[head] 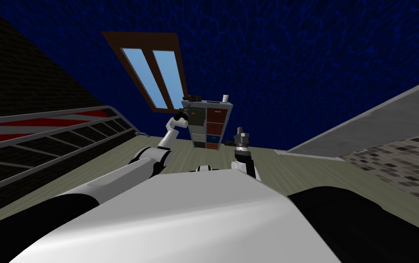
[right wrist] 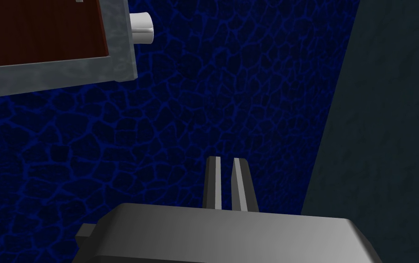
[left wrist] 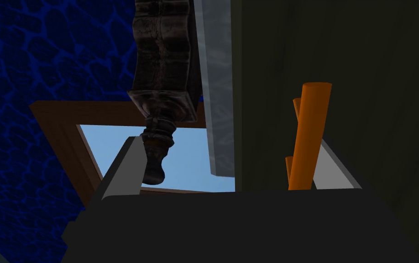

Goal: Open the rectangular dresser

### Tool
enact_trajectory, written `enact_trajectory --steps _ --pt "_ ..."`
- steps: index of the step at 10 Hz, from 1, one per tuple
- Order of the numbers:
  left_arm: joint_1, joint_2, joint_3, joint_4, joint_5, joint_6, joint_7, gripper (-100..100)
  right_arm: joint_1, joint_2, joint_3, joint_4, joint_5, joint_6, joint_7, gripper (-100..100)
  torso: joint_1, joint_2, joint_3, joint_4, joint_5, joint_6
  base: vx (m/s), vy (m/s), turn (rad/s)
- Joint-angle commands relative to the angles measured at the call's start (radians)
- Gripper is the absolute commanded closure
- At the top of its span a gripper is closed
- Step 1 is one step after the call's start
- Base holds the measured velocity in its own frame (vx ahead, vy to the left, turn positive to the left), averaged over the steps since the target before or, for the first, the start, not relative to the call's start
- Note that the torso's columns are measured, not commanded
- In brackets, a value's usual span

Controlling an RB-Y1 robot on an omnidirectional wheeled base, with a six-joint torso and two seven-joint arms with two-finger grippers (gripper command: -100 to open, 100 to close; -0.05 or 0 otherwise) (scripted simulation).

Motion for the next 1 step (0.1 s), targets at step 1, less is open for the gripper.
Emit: enact_trajectory --steps 1 --pt "0.0 0.0 0.0 0.0 0.0 0.0 0.0 0 0.0 0.0 0.0 0.0 0.0 0.0 0.0 0 0.0 0.0 0.0 0.0 0.0 0.0 0.0 0.0 0.0"
